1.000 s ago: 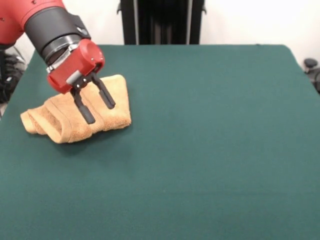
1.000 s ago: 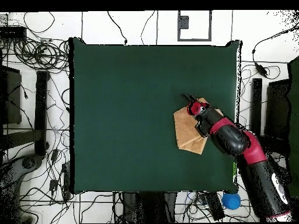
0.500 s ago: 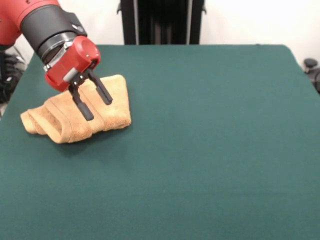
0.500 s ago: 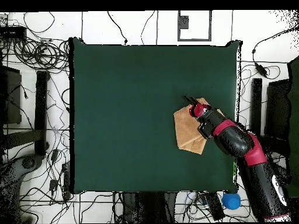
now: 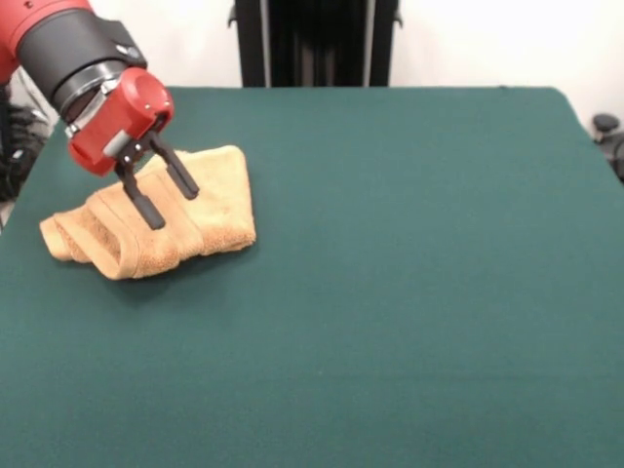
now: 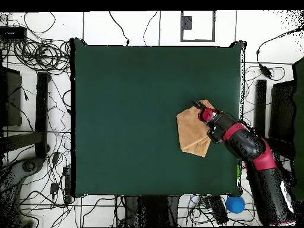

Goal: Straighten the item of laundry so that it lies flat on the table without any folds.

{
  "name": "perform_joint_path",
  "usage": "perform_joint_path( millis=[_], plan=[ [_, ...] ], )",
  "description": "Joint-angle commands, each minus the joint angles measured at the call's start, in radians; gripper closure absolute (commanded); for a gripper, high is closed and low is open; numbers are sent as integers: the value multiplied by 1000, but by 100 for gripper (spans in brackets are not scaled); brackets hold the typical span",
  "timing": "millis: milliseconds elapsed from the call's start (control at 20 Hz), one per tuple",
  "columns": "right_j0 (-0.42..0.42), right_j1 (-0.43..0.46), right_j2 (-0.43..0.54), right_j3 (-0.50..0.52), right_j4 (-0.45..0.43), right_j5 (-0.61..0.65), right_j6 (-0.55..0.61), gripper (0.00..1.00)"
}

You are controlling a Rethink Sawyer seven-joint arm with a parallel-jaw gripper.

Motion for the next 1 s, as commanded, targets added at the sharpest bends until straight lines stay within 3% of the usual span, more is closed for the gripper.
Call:
perform_joint_path(
  millis=[50,300,1000],
  plan=[
    [44,13,-11,-133,-2,133,-422,0],
    [52,-32,-25,-162,-47,108,-453,0],
    [54,36,-35,-233,-13,122,-611,0]
  ],
)
